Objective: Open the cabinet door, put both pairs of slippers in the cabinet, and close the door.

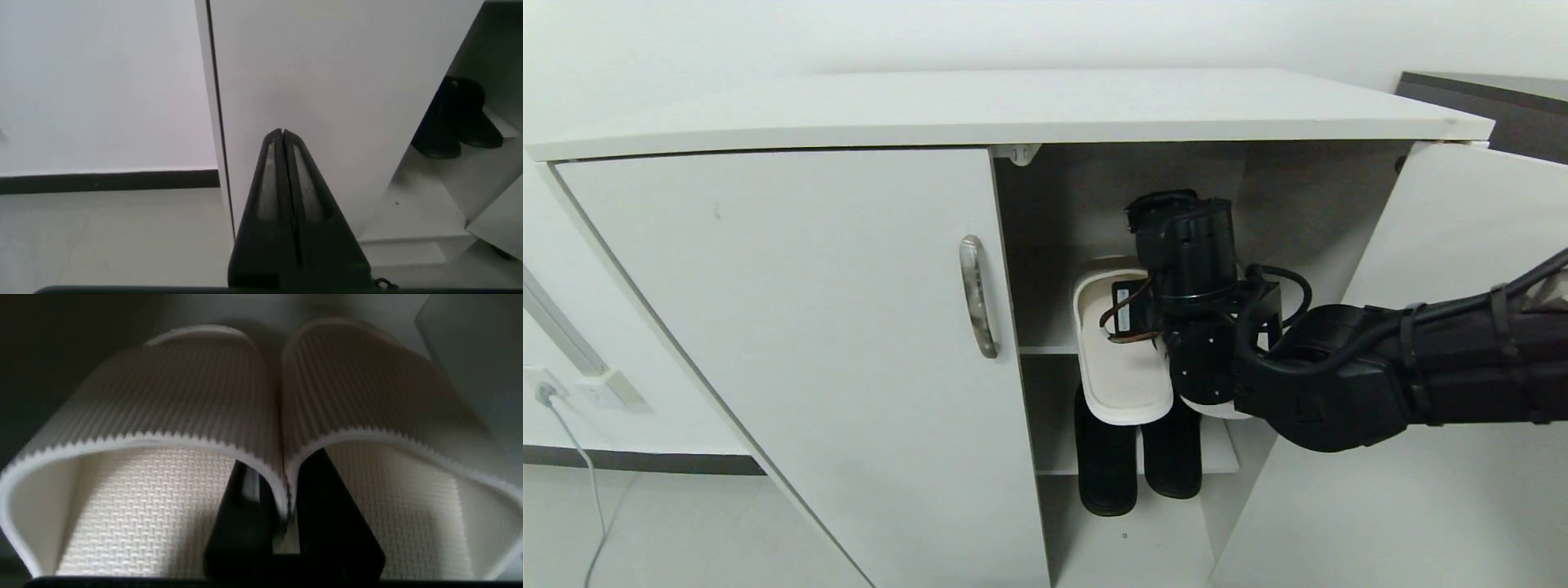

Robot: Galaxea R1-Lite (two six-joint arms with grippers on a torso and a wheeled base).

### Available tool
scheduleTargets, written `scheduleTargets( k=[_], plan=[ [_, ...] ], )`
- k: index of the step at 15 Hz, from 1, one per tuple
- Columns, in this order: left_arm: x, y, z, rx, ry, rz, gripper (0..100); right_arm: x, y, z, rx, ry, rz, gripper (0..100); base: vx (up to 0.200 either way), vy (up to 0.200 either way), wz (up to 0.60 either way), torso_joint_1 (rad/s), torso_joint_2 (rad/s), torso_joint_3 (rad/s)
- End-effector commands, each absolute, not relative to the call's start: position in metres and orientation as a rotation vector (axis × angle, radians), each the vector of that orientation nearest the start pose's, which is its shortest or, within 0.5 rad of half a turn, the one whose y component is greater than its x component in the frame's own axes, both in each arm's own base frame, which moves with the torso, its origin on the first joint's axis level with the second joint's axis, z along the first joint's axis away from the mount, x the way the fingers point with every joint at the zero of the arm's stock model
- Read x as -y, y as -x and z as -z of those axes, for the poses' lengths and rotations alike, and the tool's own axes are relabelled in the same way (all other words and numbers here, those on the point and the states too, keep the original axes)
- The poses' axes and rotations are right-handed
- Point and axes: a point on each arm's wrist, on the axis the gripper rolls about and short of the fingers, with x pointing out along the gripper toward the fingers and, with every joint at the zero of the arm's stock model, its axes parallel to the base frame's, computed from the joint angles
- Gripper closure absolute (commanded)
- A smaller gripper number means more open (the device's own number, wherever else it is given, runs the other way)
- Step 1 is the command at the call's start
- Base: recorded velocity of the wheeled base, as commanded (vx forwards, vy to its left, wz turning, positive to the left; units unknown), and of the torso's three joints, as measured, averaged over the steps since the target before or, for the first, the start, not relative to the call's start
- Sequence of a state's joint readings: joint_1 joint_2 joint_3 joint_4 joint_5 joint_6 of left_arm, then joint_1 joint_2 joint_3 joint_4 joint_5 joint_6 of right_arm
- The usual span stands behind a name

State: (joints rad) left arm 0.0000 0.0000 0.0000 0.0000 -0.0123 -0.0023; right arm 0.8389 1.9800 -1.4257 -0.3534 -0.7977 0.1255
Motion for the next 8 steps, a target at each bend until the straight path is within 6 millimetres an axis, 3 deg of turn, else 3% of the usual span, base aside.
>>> scheduleTargets(
  k=[1, 8],
  plan=[
    [0.000, 0.023, -0.075, 0.000, 0.003, 0.012, 100, -0.289, -0.288, -0.231, -0.134, 0.013, -0.021, 100, 0.000, 0.000, 0.00, 0.000, 0.00, 0.000],
    [0.000, 0.023, -0.075, 0.000, 0.003, 0.012, 100, -0.294, -0.331, -0.234, -0.153, -0.004, 0.038, 100, 0.000, 0.000, 0.00, 0.000, 0.00, 0.000]
  ],
)
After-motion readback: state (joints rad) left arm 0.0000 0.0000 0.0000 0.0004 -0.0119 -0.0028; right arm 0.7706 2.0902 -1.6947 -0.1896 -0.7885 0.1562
